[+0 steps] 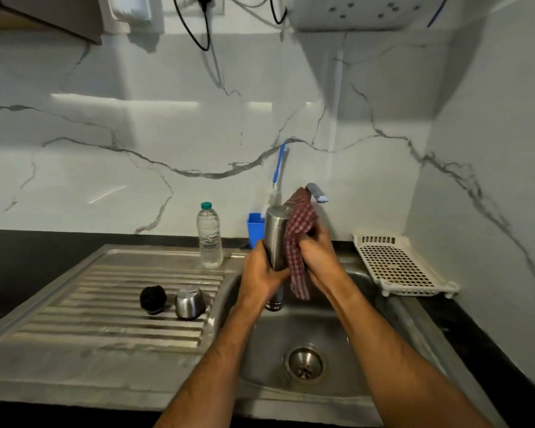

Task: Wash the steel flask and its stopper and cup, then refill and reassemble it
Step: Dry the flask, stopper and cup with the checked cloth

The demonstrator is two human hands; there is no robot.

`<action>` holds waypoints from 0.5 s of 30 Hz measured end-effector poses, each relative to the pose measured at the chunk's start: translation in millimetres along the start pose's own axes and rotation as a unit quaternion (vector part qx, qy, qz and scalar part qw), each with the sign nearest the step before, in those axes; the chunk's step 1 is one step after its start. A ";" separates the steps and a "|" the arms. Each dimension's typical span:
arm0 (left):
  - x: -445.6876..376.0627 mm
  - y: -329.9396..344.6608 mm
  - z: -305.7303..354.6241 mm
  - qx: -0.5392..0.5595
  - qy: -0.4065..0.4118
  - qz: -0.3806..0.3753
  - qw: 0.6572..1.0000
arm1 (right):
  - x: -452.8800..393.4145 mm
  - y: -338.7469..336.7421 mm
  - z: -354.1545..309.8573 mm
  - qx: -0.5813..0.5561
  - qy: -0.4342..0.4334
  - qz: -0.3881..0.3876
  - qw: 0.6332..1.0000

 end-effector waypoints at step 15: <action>9.6 65.3 -24.9 0.157 0.012 -0.103 0.982 | -26.4 -28.9 1.5 0.221 -0.416 -0.006 0.882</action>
Point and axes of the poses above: each hand's wrist, its own x-axis away from the middle knuckle, its own y-axis out of the palm, z = x × y, the point moved 5 cm from there along -x, towards the middle knuckle, and after that the axes turned 13 degrees about z, right-handed, at the moved point
